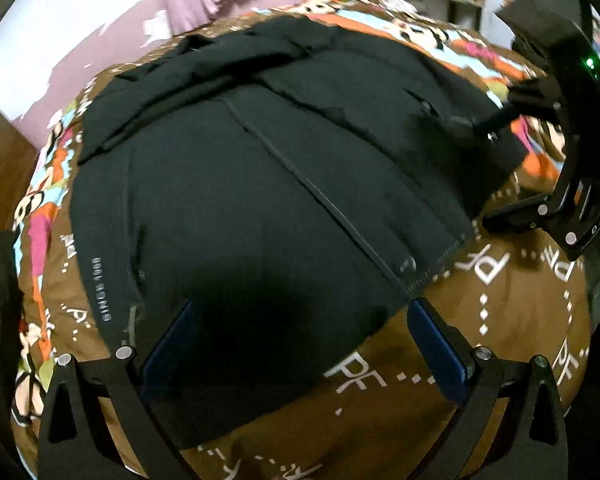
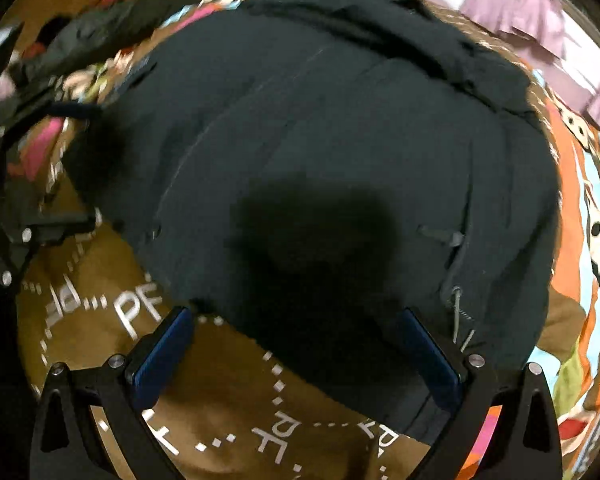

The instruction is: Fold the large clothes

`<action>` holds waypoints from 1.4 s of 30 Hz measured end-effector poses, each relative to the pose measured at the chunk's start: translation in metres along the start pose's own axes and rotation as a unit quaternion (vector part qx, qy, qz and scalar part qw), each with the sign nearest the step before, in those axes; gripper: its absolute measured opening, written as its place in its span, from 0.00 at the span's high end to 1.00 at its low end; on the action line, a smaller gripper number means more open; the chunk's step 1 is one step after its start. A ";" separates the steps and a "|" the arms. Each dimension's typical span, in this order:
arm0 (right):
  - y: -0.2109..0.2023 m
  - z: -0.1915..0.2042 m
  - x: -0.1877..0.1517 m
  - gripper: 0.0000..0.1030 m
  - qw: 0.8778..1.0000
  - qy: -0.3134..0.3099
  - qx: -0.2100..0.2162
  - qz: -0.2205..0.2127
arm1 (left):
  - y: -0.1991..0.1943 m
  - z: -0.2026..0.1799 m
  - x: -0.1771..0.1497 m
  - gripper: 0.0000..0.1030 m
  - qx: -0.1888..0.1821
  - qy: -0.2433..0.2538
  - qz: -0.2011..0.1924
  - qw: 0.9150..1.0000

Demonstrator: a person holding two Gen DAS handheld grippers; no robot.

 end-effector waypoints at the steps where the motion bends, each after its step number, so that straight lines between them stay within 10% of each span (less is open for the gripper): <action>1: 0.003 0.002 -0.003 0.00 1.000 -0.014 -0.012 0.009 | 0.004 0.000 -0.004 0.02 0.000 0.003 0.006 1.000; 13: 0.039 -0.010 0.002 0.00 0.997 0.016 -0.060 0.037 | 0.027 0.021 -0.029 0.02 0.011 -0.038 0.033 0.999; 19: 0.033 -0.009 0.015 0.00 0.994 -0.003 -0.106 -0.016 | 0.025 0.016 -0.029 0.02 0.016 -0.049 0.027 0.998; 32: -0.027 -0.059 0.091 0.00 0.977 0.145 -0.001 -0.160 | 0.023 0.021 -0.024 0.02 0.094 -0.011 -0.020 0.995; 42: -0.013 -0.053 0.076 0.00 0.982 0.145 0.004 -0.123 | 0.036 0.042 -0.026 0.02 0.155 -0.003 -0.009 0.988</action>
Point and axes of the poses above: each gripper's, at about its wrist camera, not at the fingertips, and y roughly the way its jaws point, z to its left, x to its top, the point moved 10 cm from there along y, roughly the way its jaws point, and after that the axes turned 2 degrees about z, right-handed, at the moved point
